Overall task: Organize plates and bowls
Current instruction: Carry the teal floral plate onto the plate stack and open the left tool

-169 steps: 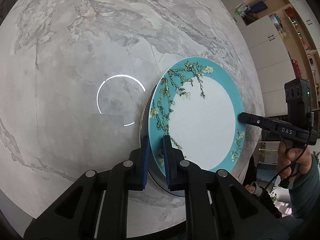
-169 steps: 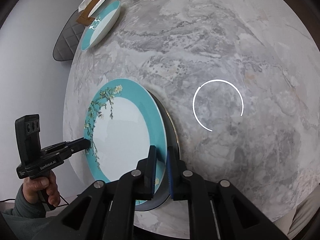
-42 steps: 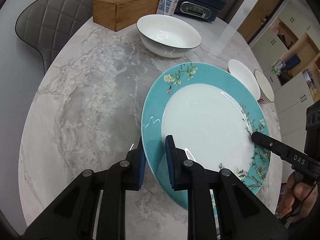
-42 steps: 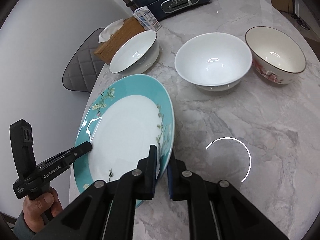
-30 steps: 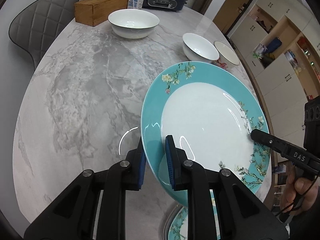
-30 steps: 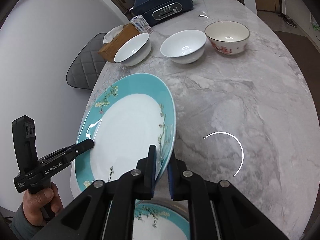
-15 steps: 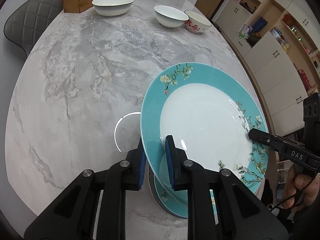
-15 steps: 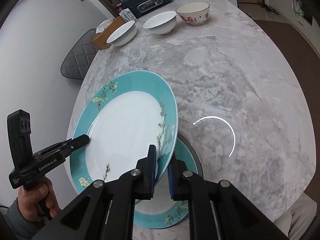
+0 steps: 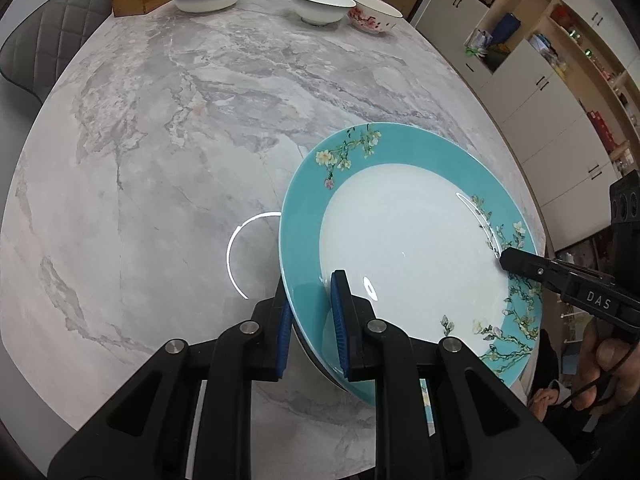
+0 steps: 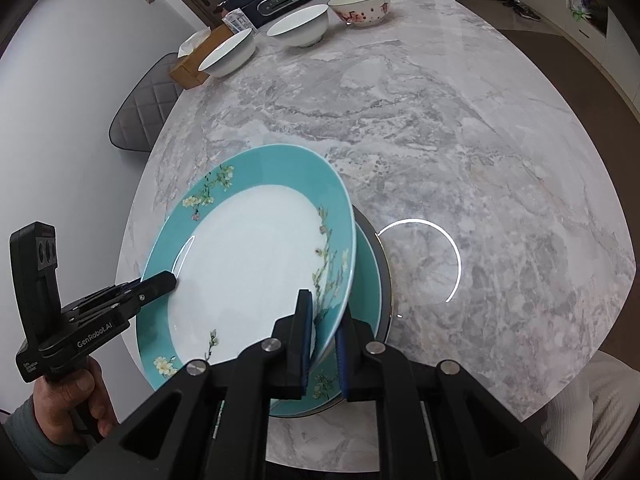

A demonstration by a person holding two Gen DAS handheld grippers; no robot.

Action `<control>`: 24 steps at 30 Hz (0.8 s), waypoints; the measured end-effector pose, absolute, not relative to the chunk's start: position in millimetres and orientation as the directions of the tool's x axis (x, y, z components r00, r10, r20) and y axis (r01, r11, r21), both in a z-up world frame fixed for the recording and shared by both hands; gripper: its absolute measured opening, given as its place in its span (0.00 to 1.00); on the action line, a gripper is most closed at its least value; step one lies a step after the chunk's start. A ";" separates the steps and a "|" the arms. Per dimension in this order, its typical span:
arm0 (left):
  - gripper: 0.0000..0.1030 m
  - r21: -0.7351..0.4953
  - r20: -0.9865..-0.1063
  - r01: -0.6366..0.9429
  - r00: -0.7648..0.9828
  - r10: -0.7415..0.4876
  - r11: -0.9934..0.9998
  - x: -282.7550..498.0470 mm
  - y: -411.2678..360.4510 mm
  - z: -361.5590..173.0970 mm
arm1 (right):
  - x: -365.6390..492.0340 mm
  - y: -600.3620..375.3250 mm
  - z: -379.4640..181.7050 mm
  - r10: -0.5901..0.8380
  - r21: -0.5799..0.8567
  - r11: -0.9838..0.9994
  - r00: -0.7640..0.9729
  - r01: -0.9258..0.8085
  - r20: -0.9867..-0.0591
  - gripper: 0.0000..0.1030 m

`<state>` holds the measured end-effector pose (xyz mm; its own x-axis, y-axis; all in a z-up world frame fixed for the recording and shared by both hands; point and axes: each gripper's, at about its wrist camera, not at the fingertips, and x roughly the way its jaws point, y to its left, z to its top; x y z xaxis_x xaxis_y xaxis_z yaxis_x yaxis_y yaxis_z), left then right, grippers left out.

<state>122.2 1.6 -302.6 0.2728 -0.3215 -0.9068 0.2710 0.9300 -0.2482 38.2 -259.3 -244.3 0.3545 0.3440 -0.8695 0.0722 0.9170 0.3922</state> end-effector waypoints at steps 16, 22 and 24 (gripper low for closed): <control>0.17 -0.220 -0.917 0.281 0.267 -0.296 0.934 106.8 -1.5 -331.6 | 18.1 -252.8 -267.0 0.282 0.323 0.945 0.374 0.050 -0.884 0.12; 0.17 -0.219 -0.916 0.273 0.274 -0.294 0.937 108.3 -1.1 -334.1 | 18.2 -249.4 -266.5 0.276 0.308 0.951 0.384 0.024 -0.881 0.13; 0.17 -0.219 -0.915 0.272 0.276 -0.293 0.937 108.2 -1.2 -334.4 | 18.6 -248.5 -266.1 0.271 0.301 0.953 0.382 0.018 -0.883 0.14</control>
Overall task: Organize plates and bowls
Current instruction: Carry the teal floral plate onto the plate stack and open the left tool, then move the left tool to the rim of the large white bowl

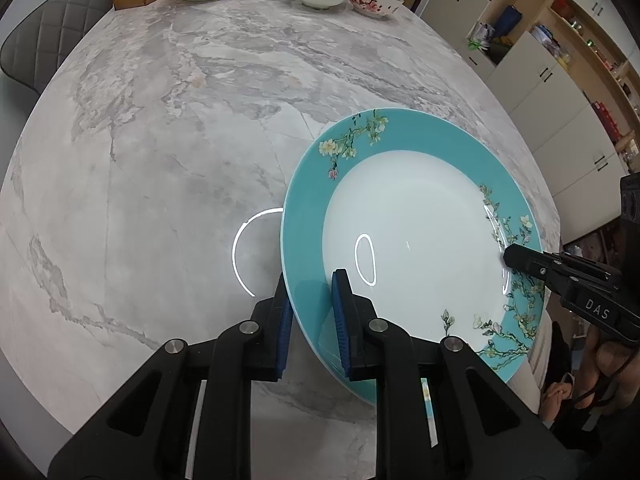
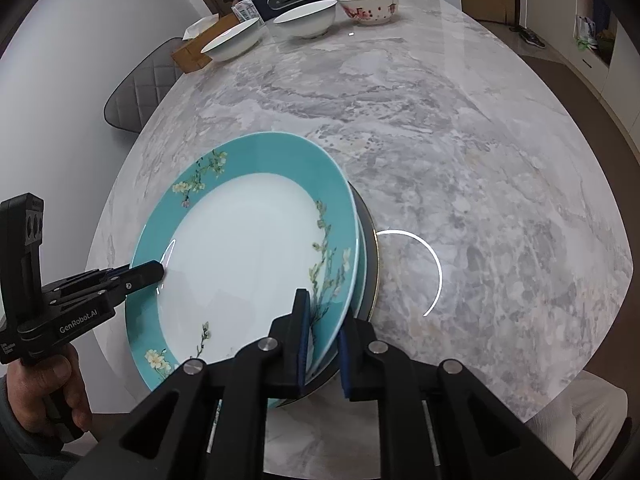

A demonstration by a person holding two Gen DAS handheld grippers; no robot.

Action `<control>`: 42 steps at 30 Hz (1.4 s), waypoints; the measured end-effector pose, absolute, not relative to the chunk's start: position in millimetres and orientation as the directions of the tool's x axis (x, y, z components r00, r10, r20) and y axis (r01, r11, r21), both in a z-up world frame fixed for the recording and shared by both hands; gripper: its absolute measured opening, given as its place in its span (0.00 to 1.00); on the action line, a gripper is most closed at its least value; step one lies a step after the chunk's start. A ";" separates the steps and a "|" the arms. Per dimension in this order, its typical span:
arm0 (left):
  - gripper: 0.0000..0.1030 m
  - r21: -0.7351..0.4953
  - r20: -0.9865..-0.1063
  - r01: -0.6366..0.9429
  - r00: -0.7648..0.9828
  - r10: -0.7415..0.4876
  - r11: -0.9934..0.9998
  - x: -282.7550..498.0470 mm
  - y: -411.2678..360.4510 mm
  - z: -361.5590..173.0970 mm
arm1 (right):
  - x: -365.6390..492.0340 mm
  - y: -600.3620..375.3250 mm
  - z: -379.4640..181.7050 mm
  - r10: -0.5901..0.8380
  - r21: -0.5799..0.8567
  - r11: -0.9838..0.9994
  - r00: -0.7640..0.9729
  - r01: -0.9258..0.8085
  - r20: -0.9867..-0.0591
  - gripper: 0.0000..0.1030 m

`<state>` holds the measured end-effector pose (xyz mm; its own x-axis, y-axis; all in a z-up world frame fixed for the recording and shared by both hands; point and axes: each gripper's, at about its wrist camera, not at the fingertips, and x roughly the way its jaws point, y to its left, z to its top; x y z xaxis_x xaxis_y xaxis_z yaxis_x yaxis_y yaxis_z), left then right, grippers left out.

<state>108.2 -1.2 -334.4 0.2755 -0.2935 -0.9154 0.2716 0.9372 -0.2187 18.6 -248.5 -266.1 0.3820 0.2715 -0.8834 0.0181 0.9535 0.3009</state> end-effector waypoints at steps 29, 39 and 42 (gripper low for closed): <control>1.00 -0.168 -0.883 0.009 0.443 -0.154 0.986 215.7 93.2 -267.9 | 117.5 -231.0 -159.6 0.247 0.186 0.969 0.561 -0.165 -0.790 1.00; 1.00 -0.058 -0.859 -0.100 0.511 0.001 0.993 378.8 112.4 -224.0 | 337.3 -179.9 -121.7 0.436 0.282 0.890 0.493 -0.358 -0.753 1.00; 1.00 -0.039 -0.861 -0.105 0.508 0.020 0.994 434.4 111.9 -215.1 | 410.7 -168.5 -122.1 0.448 0.313 0.889 0.484 -0.335 -0.752 1.00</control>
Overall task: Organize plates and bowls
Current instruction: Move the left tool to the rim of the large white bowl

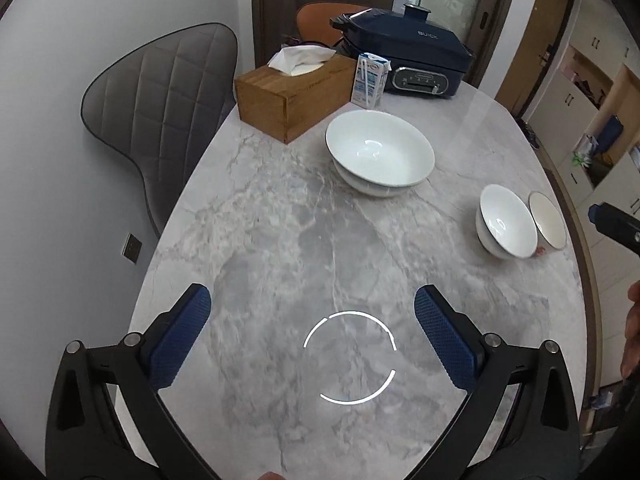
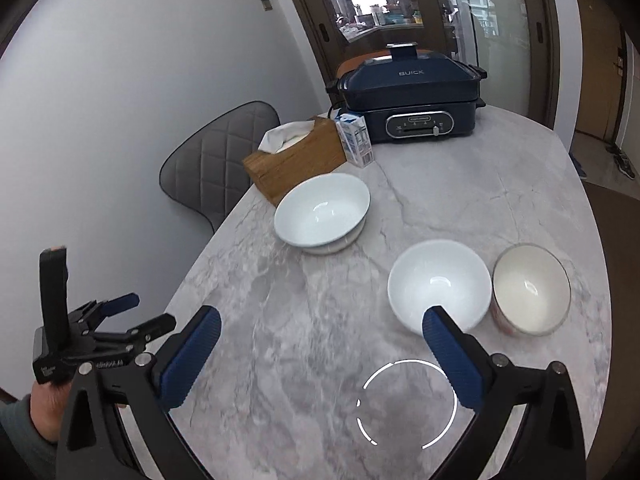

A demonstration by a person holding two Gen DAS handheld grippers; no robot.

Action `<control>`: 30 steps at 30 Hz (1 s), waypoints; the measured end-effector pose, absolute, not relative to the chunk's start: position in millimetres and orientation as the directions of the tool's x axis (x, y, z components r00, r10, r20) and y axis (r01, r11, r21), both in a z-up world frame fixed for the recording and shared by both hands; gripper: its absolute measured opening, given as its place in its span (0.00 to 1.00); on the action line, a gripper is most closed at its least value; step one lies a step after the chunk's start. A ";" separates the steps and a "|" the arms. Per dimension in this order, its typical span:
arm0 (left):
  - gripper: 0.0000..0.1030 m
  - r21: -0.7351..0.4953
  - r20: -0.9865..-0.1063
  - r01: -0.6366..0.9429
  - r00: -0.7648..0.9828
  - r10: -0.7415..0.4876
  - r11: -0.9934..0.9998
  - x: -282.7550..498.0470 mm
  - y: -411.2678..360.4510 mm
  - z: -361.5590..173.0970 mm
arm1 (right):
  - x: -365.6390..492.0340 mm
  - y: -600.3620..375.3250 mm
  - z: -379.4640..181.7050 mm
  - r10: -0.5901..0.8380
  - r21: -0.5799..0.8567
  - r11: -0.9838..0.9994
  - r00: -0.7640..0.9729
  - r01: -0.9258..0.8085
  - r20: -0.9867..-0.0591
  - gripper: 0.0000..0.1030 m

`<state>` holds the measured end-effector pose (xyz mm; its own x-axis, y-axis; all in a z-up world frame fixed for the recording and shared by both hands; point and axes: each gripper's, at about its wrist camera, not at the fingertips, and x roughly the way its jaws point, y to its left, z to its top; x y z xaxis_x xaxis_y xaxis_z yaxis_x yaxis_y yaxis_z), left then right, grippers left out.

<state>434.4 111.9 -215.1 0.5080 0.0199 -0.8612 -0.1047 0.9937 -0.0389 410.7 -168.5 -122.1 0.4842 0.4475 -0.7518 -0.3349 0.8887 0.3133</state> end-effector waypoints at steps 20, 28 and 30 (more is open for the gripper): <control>0.99 -0.075 -0.910 -0.105 0.413 -0.025 0.992 658.0 132.4 -319.4 | 612.9 -103.8 -240.4 0.296 0.263 0.954 0.310 -0.146 -0.903 0.86; 0.56 -0.109 -0.921 -0.094 0.384 -0.065 0.990 680.3 131.5 -334.1 | 627.9 -104.7 -272.8 0.265 0.245 0.963 0.230 -0.110 -0.936 0.68; 0.45 -0.106 -0.924 -0.082 0.375 -0.068 0.991 682.5 129.6 -337.7 | 629.1 -102.4 -276.1 0.260 0.237 0.964 0.221 -0.122 -0.940 0.57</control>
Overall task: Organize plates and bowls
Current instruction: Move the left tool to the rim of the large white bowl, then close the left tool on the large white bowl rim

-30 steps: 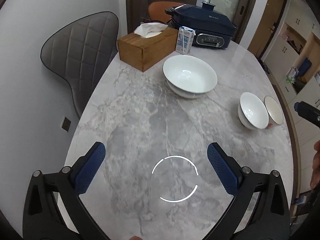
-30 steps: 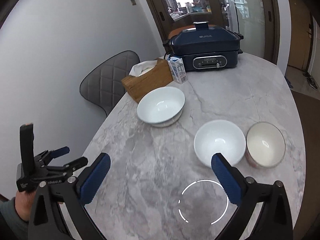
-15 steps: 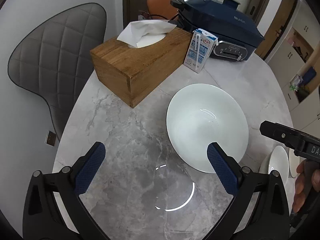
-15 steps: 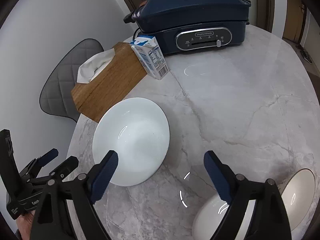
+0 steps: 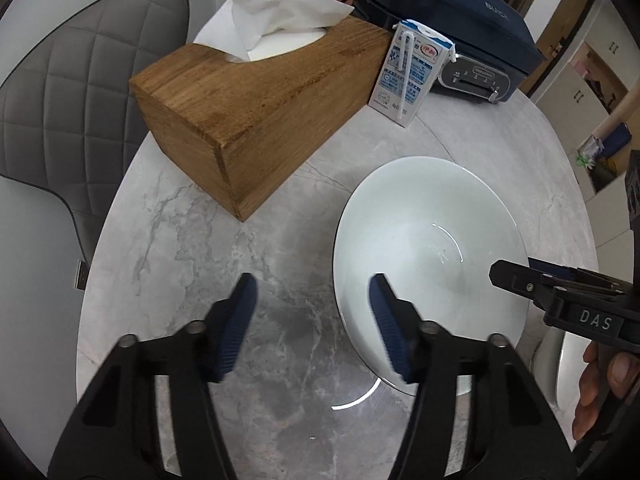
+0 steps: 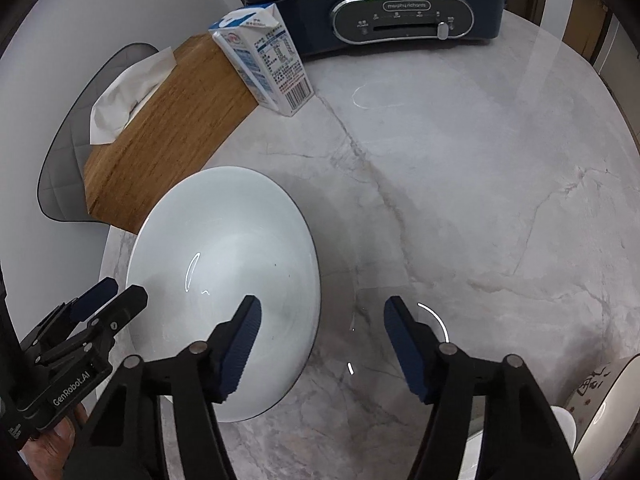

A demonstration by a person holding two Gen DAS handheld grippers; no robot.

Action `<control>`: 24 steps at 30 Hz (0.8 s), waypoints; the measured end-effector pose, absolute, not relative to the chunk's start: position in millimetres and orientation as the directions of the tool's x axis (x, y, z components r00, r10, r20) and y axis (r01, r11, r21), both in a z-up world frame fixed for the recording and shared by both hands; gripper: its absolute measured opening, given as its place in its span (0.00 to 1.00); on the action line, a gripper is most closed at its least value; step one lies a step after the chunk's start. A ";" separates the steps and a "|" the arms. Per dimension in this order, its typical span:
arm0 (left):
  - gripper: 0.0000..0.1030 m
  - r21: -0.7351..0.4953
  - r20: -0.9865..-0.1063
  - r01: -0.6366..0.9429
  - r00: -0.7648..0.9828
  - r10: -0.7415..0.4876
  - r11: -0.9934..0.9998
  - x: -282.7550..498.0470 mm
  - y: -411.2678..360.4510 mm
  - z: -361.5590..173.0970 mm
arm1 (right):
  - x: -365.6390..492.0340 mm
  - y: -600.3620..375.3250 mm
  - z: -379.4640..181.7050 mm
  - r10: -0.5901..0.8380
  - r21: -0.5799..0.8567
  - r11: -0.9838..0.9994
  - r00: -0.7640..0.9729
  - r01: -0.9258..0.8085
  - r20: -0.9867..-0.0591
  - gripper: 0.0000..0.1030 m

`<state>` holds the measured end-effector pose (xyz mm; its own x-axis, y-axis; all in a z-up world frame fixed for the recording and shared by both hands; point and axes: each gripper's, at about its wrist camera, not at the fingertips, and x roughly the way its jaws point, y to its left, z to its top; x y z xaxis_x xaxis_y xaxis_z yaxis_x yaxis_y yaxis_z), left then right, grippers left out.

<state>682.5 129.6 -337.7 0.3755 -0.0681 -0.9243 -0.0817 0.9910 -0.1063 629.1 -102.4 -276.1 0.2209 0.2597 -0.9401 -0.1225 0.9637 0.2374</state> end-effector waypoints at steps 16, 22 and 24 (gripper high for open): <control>0.09 -0.155 -0.942 -0.045 0.307 -0.134 0.987 686.6 116.7 -346.8 | 622.4 -86.1 -285.1 0.274 0.245 0.955 0.180 -0.168 -0.945 0.11; 0.09 -0.164 -0.942 -0.045 0.303 -0.143 0.985 669.1 116.0 -338.5 | 611.0 -90.2 -277.8 0.274 0.243 0.954 0.187 -0.175 -0.943 0.11; 0.09 -0.153 -0.941 -0.038 0.312 -0.134 0.987 656.0 116.1 -330.1 | 603.2 -92.4 -274.2 0.279 0.245 0.952 0.192 -0.183 -0.941 0.11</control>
<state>656.0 116.1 -330.1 0.3116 -0.1342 -0.9407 -0.0379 0.9874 -0.1534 603.2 -92.4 -274.2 0.1915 0.2792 -0.9410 -0.1826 0.9521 0.2453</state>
